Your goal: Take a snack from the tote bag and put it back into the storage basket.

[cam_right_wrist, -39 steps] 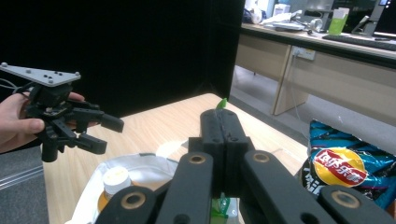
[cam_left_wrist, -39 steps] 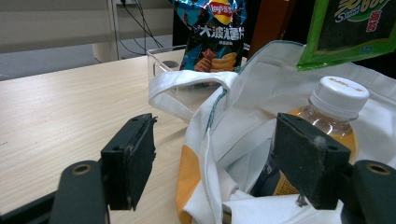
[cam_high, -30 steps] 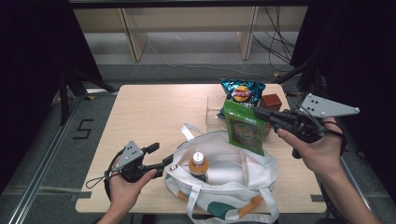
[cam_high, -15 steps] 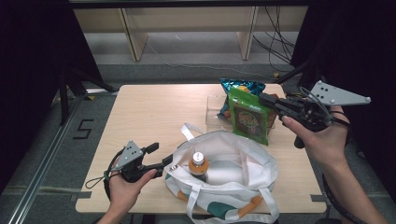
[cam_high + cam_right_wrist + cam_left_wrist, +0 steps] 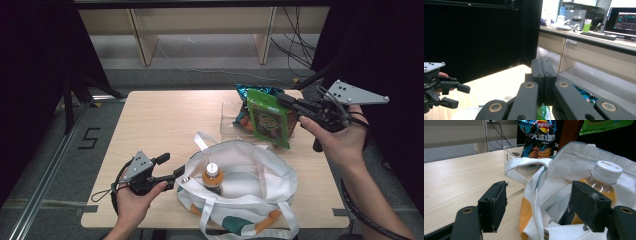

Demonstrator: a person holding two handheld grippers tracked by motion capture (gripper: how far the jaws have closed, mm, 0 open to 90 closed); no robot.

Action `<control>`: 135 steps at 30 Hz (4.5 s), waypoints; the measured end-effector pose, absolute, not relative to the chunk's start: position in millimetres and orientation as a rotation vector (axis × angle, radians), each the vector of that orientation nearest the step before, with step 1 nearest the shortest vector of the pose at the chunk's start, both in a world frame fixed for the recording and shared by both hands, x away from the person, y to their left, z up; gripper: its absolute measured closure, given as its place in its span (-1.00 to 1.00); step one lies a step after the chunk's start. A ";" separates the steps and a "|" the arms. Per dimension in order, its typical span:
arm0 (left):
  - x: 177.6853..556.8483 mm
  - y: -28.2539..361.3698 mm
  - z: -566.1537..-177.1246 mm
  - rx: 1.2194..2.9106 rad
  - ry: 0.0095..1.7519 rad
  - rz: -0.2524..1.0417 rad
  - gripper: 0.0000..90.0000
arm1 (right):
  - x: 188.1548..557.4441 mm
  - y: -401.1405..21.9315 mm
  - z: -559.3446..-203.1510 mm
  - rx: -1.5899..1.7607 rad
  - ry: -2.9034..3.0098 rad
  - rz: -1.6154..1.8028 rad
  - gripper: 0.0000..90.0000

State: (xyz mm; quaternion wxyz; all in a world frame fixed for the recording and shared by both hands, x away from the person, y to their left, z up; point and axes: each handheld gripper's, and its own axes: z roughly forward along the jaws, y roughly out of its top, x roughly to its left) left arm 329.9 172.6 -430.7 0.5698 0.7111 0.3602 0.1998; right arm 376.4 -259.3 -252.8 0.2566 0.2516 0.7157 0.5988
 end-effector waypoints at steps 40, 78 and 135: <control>330.1 173.3 -431.0 1.670 0.845 0.470 -0.36 | 414.9 -260.2 -264.6 0.747 1.915 1.564 1.00; 330.2 173.8 -431.0 1.667 0.849 0.471 -0.36 | 439.2 -258.1 -276.3 0.812 1.910 1.534 1.00; 330.6 174.4 -431.8 1.672 0.848 0.470 -0.36 | 484.0 -242.8 -313.0 0.921 1.972 1.470 1.00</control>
